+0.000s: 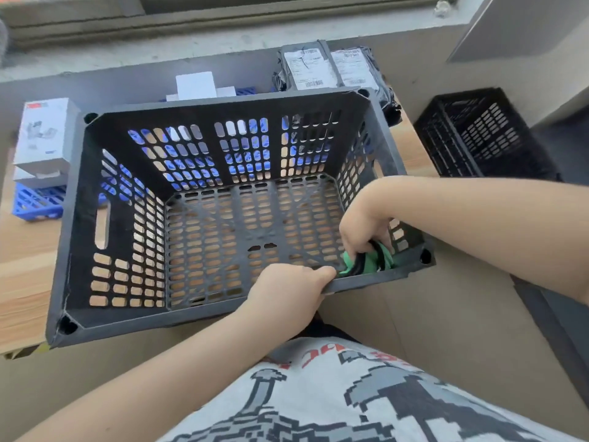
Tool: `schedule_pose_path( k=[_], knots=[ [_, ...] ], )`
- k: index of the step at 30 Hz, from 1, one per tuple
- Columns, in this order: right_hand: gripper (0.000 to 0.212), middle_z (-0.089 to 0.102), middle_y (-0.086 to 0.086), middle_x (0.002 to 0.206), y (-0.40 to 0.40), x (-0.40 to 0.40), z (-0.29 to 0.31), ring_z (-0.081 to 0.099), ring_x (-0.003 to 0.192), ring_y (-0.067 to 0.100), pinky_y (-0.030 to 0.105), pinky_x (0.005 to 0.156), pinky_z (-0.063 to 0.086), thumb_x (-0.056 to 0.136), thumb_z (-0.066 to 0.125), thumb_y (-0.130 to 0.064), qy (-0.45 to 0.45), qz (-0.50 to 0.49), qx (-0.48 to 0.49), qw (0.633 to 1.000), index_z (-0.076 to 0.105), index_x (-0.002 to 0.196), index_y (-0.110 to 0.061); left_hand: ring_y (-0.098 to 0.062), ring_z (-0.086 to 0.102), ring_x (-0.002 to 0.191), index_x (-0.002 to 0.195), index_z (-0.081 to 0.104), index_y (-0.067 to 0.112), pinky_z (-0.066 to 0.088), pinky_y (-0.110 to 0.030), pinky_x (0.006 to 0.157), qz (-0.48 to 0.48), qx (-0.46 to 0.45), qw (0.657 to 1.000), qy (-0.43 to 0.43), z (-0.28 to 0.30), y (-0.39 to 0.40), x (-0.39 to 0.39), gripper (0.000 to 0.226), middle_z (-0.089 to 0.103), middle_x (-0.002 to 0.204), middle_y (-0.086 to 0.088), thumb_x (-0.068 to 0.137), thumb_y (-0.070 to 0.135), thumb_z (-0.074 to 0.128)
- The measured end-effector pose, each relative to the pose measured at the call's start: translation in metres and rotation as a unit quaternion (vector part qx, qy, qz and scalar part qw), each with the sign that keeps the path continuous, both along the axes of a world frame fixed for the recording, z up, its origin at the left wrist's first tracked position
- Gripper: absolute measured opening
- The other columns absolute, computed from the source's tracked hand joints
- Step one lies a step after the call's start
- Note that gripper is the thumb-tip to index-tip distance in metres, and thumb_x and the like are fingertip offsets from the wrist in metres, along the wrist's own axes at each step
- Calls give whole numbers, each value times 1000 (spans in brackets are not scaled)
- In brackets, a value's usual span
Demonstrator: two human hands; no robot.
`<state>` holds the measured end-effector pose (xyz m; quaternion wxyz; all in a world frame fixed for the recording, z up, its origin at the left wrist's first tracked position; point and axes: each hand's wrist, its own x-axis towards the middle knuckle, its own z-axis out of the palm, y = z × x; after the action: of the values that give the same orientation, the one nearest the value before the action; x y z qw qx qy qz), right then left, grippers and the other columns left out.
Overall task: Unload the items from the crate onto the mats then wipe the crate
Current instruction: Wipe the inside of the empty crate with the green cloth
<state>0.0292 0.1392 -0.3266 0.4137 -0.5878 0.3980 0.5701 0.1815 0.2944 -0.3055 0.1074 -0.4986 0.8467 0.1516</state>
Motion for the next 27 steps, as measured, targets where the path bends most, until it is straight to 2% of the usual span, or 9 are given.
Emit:
schedule_pose_path(
  k=[3,8,11,14,16,18,21,24,27],
  knots=[
    [50,53,23,133,7,-7,8,58,110,46,49,84,56,86,39,15,-19,-16,-30,999,62,121,-12,-24,64,75,130,41,29,46,-33,57,-6,-18,1000,13,-2,-2,0,29,65,90,3,101,25,45],
    [43,58,8,127,44,-1,-18,60,106,32,41,87,53,92,56,-13,-22,118,-65,991,57,132,-28,-26,62,79,114,45,24,42,-34,59,-35,-61,997,17,-5,-1,3,29,65,91,2,104,46,31],
    [47,55,13,131,35,1,-2,59,93,30,30,70,55,92,48,4,-17,33,-89,995,59,132,-20,-26,62,95,114,49,22,42,-36,69,-34,-67,997,24,-11,0,0,63,66,102,1,94,66,9],
    [60,43,19,134,24,5,24,51,99,43,41,73,54,86,38,19,0,-11,-97,995,58,134,-11,-33,64,110,117,65,17,48,-50,96,-19,-82,994,64,-17,0,1,73,71,115,-7,96,61,11],
    [51,46,20,130,21,5,43,51,103,43,45,80,53,86,46,16,4,-9,-113,994,57,131,-4,-36,65,111,116,69,14,50,-54,96,-17,-90,993,73,-20,2,1,70,71,116,-11,98,58,18],
    [41,54,20,125,19,3,51,52,105,38,48,92,48,88,55,4,-8,29,-149,988,58,129,-2,-36,65,111,116,69,12,51,-54,94,-21,-76,994,71,-20,1,1,70,71,116,-13,98,58,20],
    [48,55,10,123,31,6,39,57,102,34,37,78,51,91,46,3,9,139,-133,981,57,133,-19,-36,65,110,113,69,12,52,-53,92,-26,-71,995,71,-20,1,3,69,71,115,-13,97,58,21],
    [37,57,10,124,45,6,5,58,109,34,47,94,48,97,46,-15,47,258,-93,960,54,134,-16,-35,61,118,115,67,12,47,-53,99,-21,-60,996,67,-18,0,2,75,68,122,-12,95,60,13],
    [36,57,7,121,44,10,3,60,106,32,51,88,51,95,48,-17,81,313,-124,938,56,130,-14,-34,47,134,128,57,14,34,-53,111,-24,-45,997,55,-17,-1,1,88,56,140,-11,88,63,-5]
  ],
)
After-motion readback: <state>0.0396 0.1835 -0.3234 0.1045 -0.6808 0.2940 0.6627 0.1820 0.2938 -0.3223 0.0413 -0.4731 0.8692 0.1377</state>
